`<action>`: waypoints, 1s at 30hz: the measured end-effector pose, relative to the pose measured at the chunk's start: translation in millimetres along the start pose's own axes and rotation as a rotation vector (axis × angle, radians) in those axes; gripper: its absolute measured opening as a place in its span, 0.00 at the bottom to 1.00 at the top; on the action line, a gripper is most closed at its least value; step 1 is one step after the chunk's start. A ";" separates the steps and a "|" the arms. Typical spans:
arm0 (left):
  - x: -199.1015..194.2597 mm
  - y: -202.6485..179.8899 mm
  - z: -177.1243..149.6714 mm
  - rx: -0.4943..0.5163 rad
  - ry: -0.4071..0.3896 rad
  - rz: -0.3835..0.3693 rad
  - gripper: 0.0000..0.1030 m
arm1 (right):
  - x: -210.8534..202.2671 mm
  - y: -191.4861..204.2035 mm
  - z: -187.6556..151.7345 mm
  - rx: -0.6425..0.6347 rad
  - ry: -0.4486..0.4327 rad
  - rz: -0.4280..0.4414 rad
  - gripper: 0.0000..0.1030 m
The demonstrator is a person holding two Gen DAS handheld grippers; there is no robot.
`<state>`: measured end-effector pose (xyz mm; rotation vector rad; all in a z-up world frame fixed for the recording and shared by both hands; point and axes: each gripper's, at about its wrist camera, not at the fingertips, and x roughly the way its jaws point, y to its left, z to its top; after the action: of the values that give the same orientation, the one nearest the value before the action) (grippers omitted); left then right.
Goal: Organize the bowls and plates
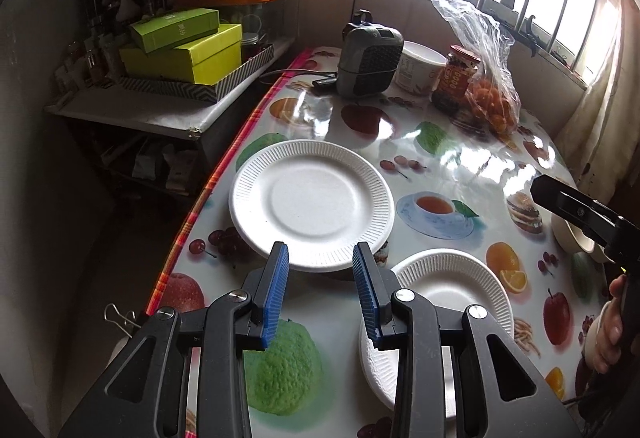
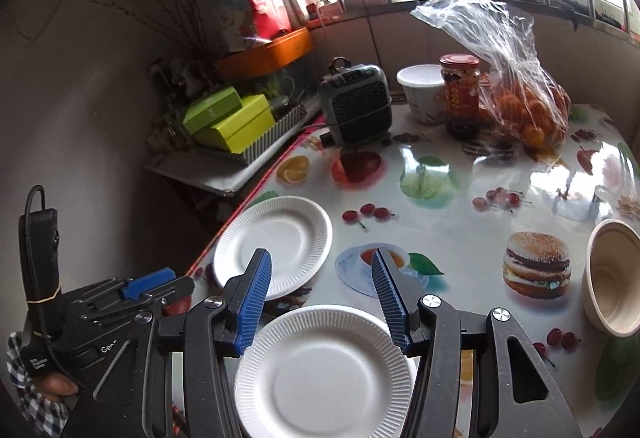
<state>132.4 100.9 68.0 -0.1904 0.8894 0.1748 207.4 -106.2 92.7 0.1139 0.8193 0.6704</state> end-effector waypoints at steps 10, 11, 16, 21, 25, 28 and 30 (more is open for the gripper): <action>-4.7 36.2 11.4 -0.106 -0.028 0.032 0.34 | 34.9 29.6 35.9 -0.139 0.073 0.065 0.51; -3.3 40.6 11.8 -0.114 -0.025 0.042 0.34 | 37.5 32.0 39.3 -0.142 0.069 0.078 0.51; 6.0 59.7 16.1 -0.151 -0.005 0.049 0.34 | 59.2 29.2 50.1 -0.118 0.084 0.098 0.51; 21.1 69.6 22.9 -0.145 0.021 0.025 0.34 | 83.3 22.5 52.6 -0.065 0.139 0.076 0.51; 37.5 76.3 29.0 -0.150 0.047 -0.011 0.34 | 105.1 19.7 49.1 -0.038 0.181 0.063 0.51; 51.2 82.5 32.4 -0.145 0.073 -0.013 0.34 | 120.9 10.0 45.3 0.017 0.224 0.062 0.51; 59.1 87.4 33.5 -0.144 0.084 -0.016 0.34 | 129.6 4.4 43.6 0.028 0.240 0.032 0.51</action>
<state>174.0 197.7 34.3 -0.3413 0.9595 0.2172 299.6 -19.0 41.5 0.0723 1.0599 0.7114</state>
